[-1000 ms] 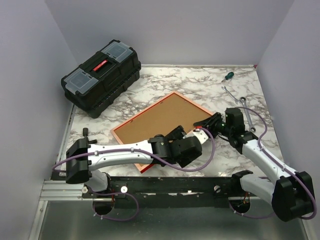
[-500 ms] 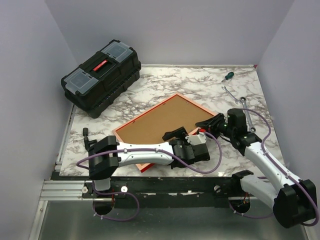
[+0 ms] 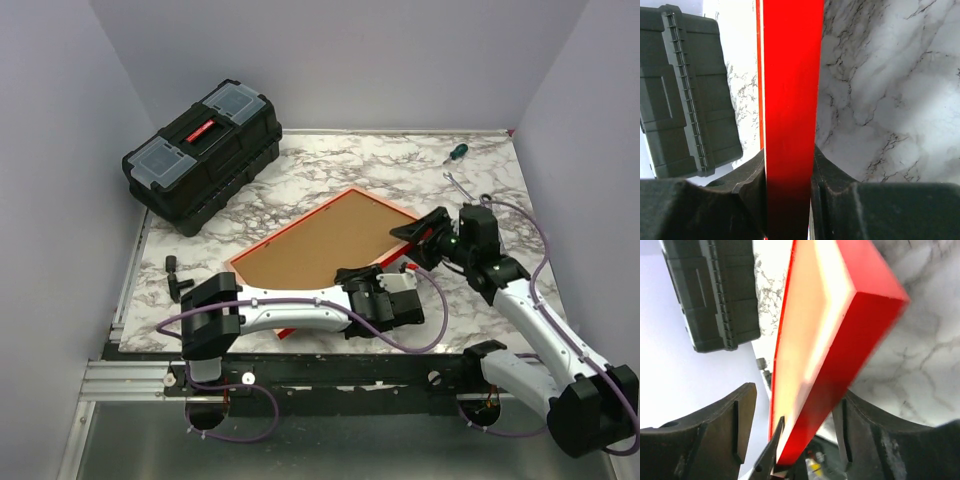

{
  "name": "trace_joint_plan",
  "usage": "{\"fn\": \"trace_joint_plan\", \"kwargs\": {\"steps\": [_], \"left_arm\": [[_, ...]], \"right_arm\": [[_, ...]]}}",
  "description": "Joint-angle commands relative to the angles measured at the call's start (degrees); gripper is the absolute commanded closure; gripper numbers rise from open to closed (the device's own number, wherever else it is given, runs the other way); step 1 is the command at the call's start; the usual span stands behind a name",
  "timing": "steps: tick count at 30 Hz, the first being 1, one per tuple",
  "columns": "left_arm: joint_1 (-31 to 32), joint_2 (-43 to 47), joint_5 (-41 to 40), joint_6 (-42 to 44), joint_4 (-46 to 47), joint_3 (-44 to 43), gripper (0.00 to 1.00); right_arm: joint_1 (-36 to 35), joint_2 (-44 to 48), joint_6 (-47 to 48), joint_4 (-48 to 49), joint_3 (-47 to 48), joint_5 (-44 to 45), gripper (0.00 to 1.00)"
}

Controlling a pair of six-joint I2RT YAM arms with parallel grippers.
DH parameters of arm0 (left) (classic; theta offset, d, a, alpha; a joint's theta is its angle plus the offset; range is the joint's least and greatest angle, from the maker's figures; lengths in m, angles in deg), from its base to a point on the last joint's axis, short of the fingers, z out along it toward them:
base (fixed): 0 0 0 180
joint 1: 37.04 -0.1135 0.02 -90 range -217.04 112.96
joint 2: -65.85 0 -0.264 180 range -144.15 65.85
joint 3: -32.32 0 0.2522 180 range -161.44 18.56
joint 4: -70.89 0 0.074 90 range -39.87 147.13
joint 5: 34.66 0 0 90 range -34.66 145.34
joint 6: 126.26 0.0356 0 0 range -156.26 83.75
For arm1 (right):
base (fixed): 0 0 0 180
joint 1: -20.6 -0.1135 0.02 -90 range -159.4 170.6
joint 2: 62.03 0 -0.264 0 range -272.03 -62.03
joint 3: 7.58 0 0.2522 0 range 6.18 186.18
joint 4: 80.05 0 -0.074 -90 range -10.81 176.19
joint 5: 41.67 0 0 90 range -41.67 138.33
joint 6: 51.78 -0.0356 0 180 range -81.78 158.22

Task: Take the photo out of the frame

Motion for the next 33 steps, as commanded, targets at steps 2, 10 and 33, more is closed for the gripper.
{"fn": "trace_joint_plan", "kwargs": {"steps": [2, 10, 33], "left_arm": [[-0.77, 5.24, 0.94, -2.84, -4.78, -5.77, 1.00], [-5.36, 8.89, 10.33, -3.52, -13.02, -15.50, 1.00], [-48.50, 16.98, 61.95, 0.83, -14.05, -26.71, 1.00]], "right_arm": [[-0.03, 0.67, 16.02, -7.64, 11.81, 5.88, 0.18], [-0.03, 0.98, 28.36, -21.46, 26.78, 16.21, 0.10], [-0.03, 4.02, 28.80, -26.71, 30.69, 20.95, 0.11]]}}
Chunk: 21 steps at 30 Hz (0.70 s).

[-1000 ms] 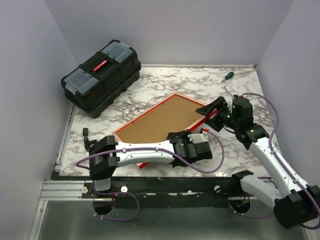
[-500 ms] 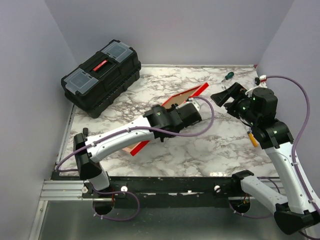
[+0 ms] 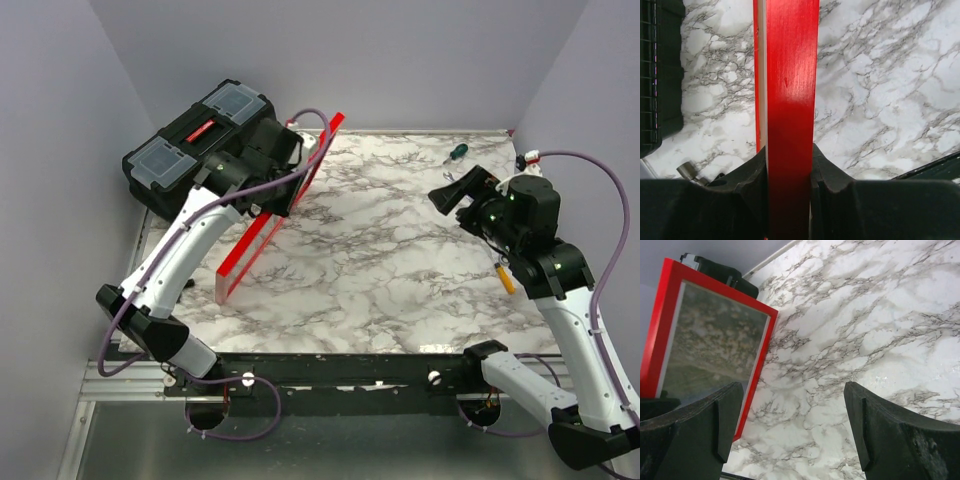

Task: Take the photo out of the frame

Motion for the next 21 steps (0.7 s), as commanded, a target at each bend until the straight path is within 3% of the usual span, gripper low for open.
{"fn": "trace_joint_plan", "kwargs": {"steps": [1, 9, 17, 21], "left_arm": [[-8.22, 1.68, 17.84, -1.97, 5.98, -1.55, 1.00], [-14.49, 1.66, 31.26, -5.72, 8.00, -4.14, 1.00], [-14.68, -0.84, 34.54, -8.52, 5.88, -12.34, 1.00], [-14.68, -0.36, 36.08, -9.57, 7.68, -9.02, 1.00]], "right_arm": [[-0.03, 0.01, 0.25, -0.90, -1.37, 0.34, 0.11], [-0.03, -0.40, -0.16, 0.48, -3.95, -0.36, 0.11], [0.01, -0.54, -0.05, 0.69, -4.51, -0.24, 0.11], [-0.02, -0.23, -0.20, 0.88, -5.14, -0.51, 0.11]]}}
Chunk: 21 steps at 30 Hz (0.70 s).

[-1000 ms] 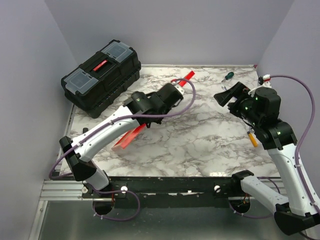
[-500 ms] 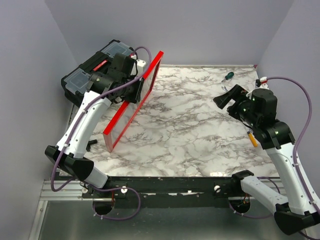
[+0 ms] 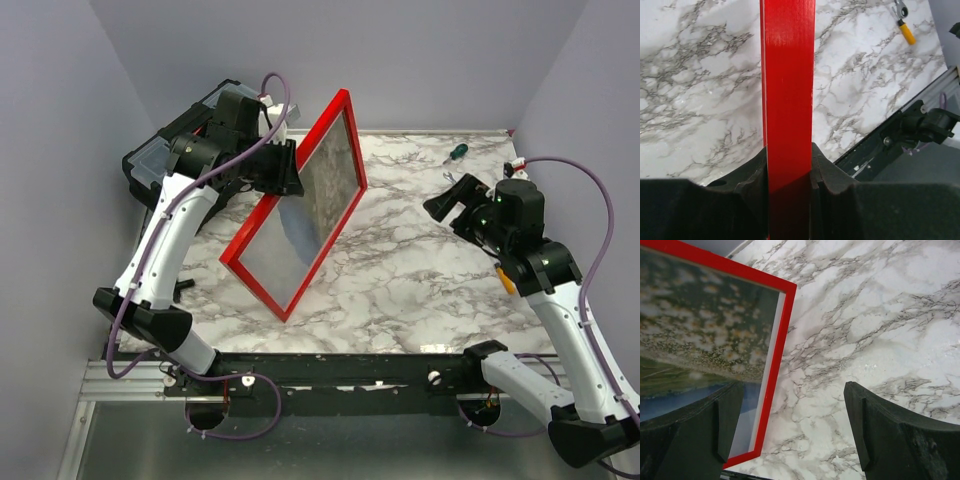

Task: Take the photo out of the frame

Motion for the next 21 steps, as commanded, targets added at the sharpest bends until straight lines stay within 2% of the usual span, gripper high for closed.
{"fn": "trace_joint_plan", "kwargs": {"steps": [1, 5, 10, 21], "left_arm": [[-0.26, 2.64, 6.79, -3.48, 8.96, 2.42, 1.00], [-1.65, 7.74, 11.97, -10.43, 21.49, 18.67, 1.00], [-3.97, 11.21, 17.82, -17.55, 32.65, 31.48, 1.00], [-12.89, 21.82, 15.68, -22.57, 47.26, 56.28, 1.00]], "right_arm": [[-0.03, 0.56, -0.18, 0.79, -1.03, -0.58, 0.11], [-0.03, 0.96, -0.18, 0.49, -1.30, -0.30, 0.11], [-0.02, 1.42, -0.28, -0.13, -1.20, -0.30, 0.11], [-0.03, 1.32, -0.63, 1.12, -4.16, -1.61, 0.11]]}}
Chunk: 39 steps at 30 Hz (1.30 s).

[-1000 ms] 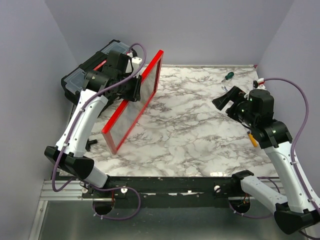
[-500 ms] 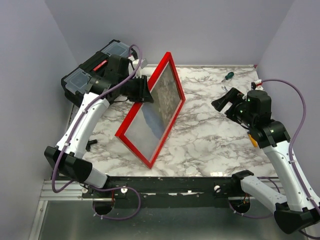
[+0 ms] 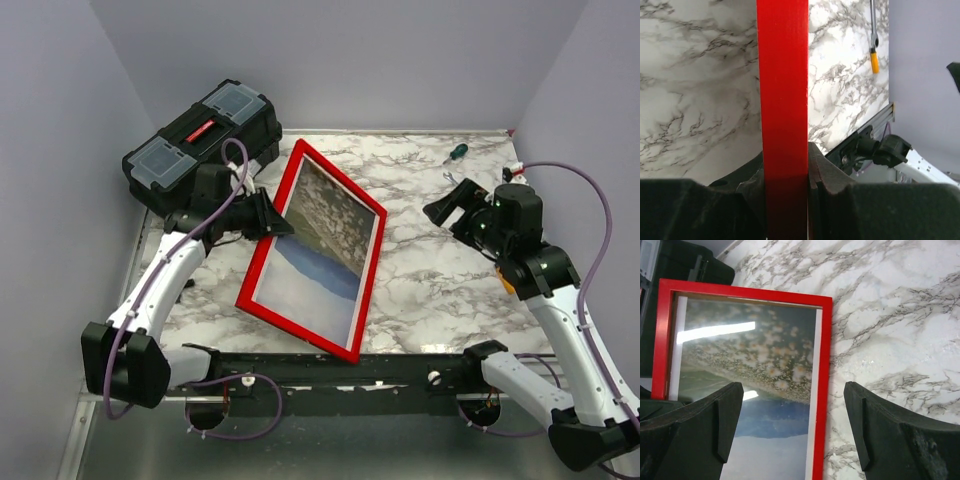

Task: Take the photo out of the frame

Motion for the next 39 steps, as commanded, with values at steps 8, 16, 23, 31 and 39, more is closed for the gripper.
{"fn": "trace_joint_plan", "kwargs": {"steps": [8, 16, 23, 31, 39], "left_arm": [[-8.97, 7.36, -0.08, -1.86, 18.70, 20.34, 1.00], [-13.06, 7.36, -5.64, -0.59, 18.41, 25.46, 1.00], [-14.06, 8.30, -12.57, 0.74, 13.89, 25.52, 1.00], [-14.06, 8.96, -16.03, 1.63, 11.15, 25.04, 1.00], [-14.08, 9.28, -16.21, 1.33, 7.67, 23.63, 0.68]], "right_arm": [[-0.12, -5.07, 1.71, 8.58, -12.55, -11.60, 0.11], [-5.66, -11.89, 3.36, 23.00, -22.99, -17.71, 0.10], [-12.85, -20.22, 4.60, 28.32, -23.69, -12.33, 0.10], [-17.30, -27.90, 6.31, 30.30, -22.07, -7.32, 0.14], [-19.19, -29.93, 6.18, 29.11, -20.45, -3.40, 0.16]]}}
